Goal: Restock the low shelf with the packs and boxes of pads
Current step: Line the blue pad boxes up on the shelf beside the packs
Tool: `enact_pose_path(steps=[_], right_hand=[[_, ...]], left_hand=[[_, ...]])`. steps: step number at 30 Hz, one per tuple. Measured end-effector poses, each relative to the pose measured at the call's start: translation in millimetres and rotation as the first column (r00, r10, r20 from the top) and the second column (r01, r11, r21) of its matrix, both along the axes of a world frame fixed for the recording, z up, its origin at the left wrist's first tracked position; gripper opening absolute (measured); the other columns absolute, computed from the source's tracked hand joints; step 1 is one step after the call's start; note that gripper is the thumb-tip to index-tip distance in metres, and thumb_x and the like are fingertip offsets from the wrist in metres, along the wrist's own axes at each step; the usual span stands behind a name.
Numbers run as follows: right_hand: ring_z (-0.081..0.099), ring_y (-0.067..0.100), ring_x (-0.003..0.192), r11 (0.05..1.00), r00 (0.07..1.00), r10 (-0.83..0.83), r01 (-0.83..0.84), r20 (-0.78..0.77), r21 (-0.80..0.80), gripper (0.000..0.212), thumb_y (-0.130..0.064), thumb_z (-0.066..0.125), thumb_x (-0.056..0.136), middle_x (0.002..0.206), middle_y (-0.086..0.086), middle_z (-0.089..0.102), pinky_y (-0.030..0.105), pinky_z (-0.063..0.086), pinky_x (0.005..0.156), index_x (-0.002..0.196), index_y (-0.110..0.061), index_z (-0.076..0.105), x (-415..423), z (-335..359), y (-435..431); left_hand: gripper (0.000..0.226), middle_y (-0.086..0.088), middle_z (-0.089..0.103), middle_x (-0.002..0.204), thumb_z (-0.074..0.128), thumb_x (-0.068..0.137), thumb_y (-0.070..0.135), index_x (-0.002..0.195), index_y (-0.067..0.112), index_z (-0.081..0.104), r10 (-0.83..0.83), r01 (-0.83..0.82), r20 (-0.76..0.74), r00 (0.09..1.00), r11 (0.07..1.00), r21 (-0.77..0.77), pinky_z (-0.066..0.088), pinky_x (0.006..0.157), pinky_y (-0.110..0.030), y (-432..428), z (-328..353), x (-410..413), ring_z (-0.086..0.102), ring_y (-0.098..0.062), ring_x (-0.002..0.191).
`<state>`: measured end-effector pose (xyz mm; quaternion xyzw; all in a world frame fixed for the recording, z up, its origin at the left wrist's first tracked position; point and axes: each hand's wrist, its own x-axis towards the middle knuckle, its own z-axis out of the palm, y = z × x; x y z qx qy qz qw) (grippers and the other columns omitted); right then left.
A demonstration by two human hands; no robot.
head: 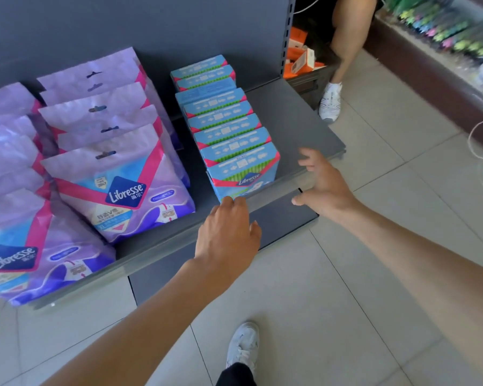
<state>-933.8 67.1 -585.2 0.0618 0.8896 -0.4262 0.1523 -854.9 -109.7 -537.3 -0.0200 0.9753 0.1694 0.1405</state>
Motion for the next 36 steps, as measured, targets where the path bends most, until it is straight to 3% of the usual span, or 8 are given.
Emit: enact_pose_path(steps=[5,10,16,19,23,26,31,36], right_hand=[[0.042,0.02,0.127,0.965,0.988,0.129,-0.106,-0.084,0.238,0.066,-0.019,0.068,0.082,0.138,0.0,0.049,0.027,0.036,0.1,0.142,-0.022,0.041,61.9,20.1,48.2],[0.053,0.025,0.119,0.929,0.966,0.129,-0.197,0.226,0.312,0.054,-0.032,0.057,0.091,0.132,0.009,0.055,0.037,0.044,0.099,0.139,-0.014,0.043,148.5,14.2,111.7],[0.06,0.02,0.103,0.962,0.856,-0.267,0.214,0.443,0.168,0.051,-0.045,0.057,0.089,0.111,0.002,0.061,0.028,0.047,0.082,0.132,-0.019,0.049,305.4,-16.2,188.6],[0.057,0.02,0.11,0.898,0.754,-0.43,0.414,0.496,0.148,0.05,-0.045,0.057,0.089,0.121,0.006,0.06,0.027,0.041,0.087,0.131,-0.017,0.051,387.2,-31.3,216.5],[0.058,0.025,0.111,0.755,0.591,-0.594,0.644,0.545,0.125,0.044,-0.038,0.055,0.093,0.121,0.01,0.06,0.028,0.043,0.087,0.127,-0.011,0.054,485.3,-58.3,241.7],[0.062,0.028,0.1,0.554,0.406,-0.697,0.828,0.591,0.085,0.035,-0.041,0.055,0.092,0.112,0.012,0.065,0.026,0.045,0.069,0.107,-0.01,0.061,548.0,-99.5,253.6],[0.056,0.022,0.076,0.162,0.085,-0.744,0.985,0.663,0.055,0.03,-0.041,0.057,0.091,0.088,0.009,0.062,0.029,0.041,0.069,0.08,-0.013,0.057,612.9,-175.4,264.4],[0.057,0.021,0.09,0.104,0.027,-0.771,0.991,0.636,0.085,0.042,-0.043,0.066,0.084,0.102,0.006,0.06,0.037,0.046,0.087,0.107,-0.008,0.062,653.0,-275.1,254.7]], left_hand=[[0.034,-0.006,0.05,0.126,0.047,0.095,0.03,0.123,0.012,0.049,-0.126,0.127,0.014,0.992,0.992,-0.012,0.045,0.085,-0.039,51.4,6.5,13.9,0.053,-0.029,0.113],[0.032,-0.007,0.051,0.125,0.045,0.095,0.028,0.123,0.012,0.05,-0.324,0.325,0.021,0.946,0.944,-0.055,0.039,0.078,-0.036,126.2,2.6,50.0,0.054,-0.031,0.11],[0.035,-0.003,0.055,0.124,0.041,0.096,0.035,0.124,0.014,0.05,-0.522,0.528,0.143,0.841,0.849,-0.006,0.043,0.085,-0.035,215.6,-22.6,138.6,0.055,-0.026,0.11],[0.037,-0.002,0.055,0.123,0.041,0.096,0.038,0.125,0.016,0.049,-0.579,0.591,0.239,0.78,0.806,0.026,0.044,0.088,-0.035,250.9,-40.2,191.5,0.055,-0.024,0.11],[0.038,0.0,0.058,0.123,0.043,0.096,0.039,0.126,0.017,0.051,-0.602,0.598,0.385,0.699,0.788,0.147,0.044,0.089,-0.031,285.9,-76.2,259.1,0.056,-0.022,0.11],[0.037,-0.001,0.062,0.11,0.051,0.092,0.04,0.12,0.016,0.054,-0.481,0.363,0.576,0.661,0.877,0.315,0.047,0.082,-0.028,307.7,-123.8,300.1,0.059,-0.022,0.103],[0.028,-0.009,0.062,0.091,0.055,0.084,0.045,0.071,0.02,0.052,-0.302,0.033,0.733,0.61,0.933,0.357,0.046,0.089,-0.039,332.5,-214.3,353.5,0.059,-0.025,0.087],[0.025,-0.007,0.062,0.09,0.053,0.085,0.042,0.078,0.018,0.055,-0.258,0.003,0.759,0.598,0.947,0.32,0.043,0.081,-0.034,337.0,-307.8,398.2,0.059,-0.024,0.088]])
